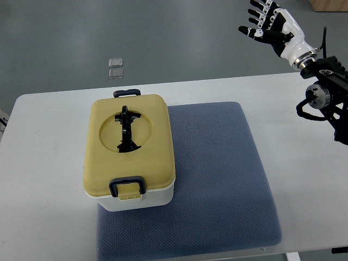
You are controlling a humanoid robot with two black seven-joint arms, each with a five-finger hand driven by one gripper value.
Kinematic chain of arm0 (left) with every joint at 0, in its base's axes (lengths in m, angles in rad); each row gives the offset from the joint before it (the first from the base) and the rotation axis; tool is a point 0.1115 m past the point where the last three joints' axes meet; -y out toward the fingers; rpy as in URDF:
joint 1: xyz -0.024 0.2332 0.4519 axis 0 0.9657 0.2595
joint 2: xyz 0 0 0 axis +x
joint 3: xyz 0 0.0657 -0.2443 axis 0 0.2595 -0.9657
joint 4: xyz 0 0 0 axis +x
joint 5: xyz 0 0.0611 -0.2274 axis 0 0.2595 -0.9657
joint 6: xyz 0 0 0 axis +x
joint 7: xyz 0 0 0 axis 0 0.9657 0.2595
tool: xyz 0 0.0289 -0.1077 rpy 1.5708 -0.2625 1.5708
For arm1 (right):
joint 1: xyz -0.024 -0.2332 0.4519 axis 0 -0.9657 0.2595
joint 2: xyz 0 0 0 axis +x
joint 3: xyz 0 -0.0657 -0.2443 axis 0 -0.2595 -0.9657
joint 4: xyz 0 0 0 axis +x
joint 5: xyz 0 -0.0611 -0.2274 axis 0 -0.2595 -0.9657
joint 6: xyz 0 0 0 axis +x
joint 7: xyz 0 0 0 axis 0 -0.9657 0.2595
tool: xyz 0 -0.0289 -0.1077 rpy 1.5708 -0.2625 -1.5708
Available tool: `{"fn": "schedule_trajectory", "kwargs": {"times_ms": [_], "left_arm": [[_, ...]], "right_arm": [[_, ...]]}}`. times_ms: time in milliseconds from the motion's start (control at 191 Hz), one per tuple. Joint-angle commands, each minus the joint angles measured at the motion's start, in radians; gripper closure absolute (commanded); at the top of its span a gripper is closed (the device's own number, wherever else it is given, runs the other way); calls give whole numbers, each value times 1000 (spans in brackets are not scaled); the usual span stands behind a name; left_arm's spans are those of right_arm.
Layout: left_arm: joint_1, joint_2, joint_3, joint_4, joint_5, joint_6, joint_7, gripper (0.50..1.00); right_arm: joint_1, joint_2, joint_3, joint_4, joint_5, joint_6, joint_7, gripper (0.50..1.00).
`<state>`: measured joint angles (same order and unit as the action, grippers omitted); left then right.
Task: Open white storage box with right hand
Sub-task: 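Raise the right hand and swing it over the yellow lid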
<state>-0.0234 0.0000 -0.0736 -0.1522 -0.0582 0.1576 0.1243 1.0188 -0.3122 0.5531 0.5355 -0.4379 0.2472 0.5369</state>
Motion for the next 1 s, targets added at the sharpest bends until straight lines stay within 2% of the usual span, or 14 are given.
{"fn": "schedule_trajectory", "kwargs": {"times_ms": [0,183,456,623,843,995], "left_arm": [[0,0,0,0,0,0,0,500],[-1,0,0,0,0,0,0,500],[0,0,0,0,0,0,0,500],[-1,0,0,0,0,0,0,500],[0,0,0,-1,0,0,0,500],[-1,0,0,0,0,0,0,500]], "right_arm": [[69,-5,-15,14,-120,47,2,570],[216,-15,-117,77,-314,104,5,570],[395,5,-292,123,-654,107,11,570],[457,34,-344,204,-828,121,31,570],[504,97,-418,268,-926,121,46,572],[544,105,-464,376,-986,122,58,576]]}}
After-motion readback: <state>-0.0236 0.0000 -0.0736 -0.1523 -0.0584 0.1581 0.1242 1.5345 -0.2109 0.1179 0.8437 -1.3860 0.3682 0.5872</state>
